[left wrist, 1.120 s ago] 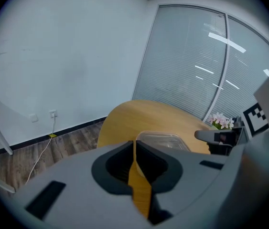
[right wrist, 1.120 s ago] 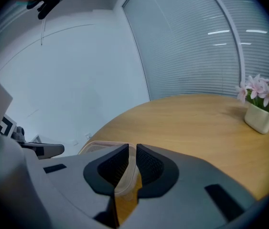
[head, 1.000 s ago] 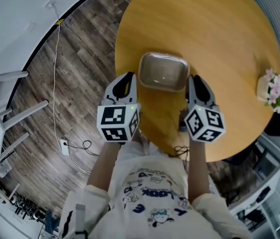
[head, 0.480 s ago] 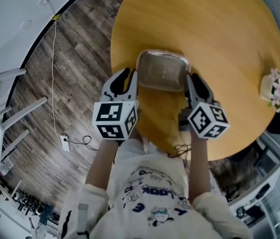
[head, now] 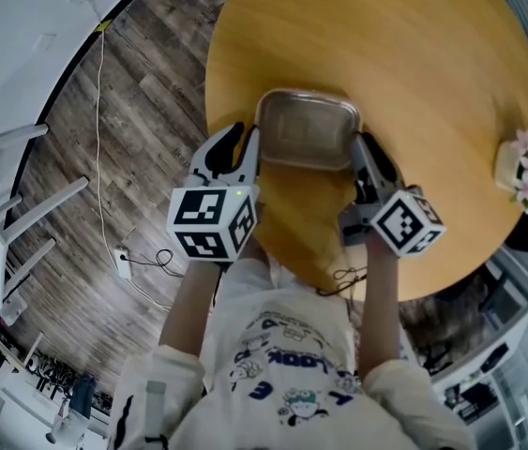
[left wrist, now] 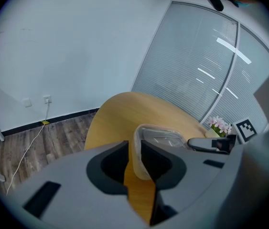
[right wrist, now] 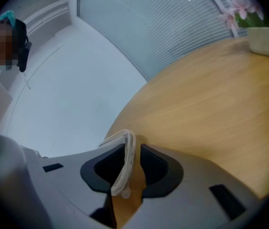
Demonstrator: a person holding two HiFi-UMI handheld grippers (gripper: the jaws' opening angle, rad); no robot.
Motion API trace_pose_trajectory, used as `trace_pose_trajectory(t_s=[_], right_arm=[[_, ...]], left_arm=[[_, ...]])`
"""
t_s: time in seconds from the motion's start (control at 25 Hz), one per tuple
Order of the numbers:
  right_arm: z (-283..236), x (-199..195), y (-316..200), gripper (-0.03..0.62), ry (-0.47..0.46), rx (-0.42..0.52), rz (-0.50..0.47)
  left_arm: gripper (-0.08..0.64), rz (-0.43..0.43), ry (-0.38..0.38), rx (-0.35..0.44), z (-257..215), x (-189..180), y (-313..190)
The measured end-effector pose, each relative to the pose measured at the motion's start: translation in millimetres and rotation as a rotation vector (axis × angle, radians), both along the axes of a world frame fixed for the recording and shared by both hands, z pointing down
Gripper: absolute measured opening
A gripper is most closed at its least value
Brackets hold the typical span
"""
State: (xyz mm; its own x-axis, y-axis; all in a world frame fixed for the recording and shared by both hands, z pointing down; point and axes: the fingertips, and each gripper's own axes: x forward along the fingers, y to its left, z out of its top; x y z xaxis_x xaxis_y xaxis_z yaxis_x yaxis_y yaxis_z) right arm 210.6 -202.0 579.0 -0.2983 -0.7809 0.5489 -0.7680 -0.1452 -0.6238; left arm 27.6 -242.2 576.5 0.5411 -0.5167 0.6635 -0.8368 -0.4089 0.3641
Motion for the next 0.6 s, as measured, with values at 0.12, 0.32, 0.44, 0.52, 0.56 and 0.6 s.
trace_pose_trajectory(t_s=[0.12,0.32,0.44,0.52,0.56,0.6], right_arm=[[1.0,-0.2,0.1,0.084,-0.054,0.003,0.005],[4.4,1.8,2.5,0.069,-0.062,0.003,0.008],[2.2,-0.6,0.8,0.061,-0.028,0.010,-0.006],[-0.3,-1.2,0.3,0.060,-0.033,0.015,0.000],[-1.9,-0.7,0.1,0.057,-0.029,0.019,-0.002],[-3.6,-0.1,0.0,0.057,-0.020,0.023,-0.005]], left_arm=[[0.071,0.001,0.002,-0.001,-0.4,0.6,-0.1],[0.060,0.044,0.009,-0.014,3.5,12.1,6.2],[0.049,0.058,-0.008,0.004,2.3,12.1,5.6],[0.043,0.061,-0.007,0.005,0.4,12.2,5.5],[0.043,0.062,-0.005,0.007,-1.0,12.6,5.6],[0.041,0.064,-0.005,0.011,-2.7,13.1,5.7]])
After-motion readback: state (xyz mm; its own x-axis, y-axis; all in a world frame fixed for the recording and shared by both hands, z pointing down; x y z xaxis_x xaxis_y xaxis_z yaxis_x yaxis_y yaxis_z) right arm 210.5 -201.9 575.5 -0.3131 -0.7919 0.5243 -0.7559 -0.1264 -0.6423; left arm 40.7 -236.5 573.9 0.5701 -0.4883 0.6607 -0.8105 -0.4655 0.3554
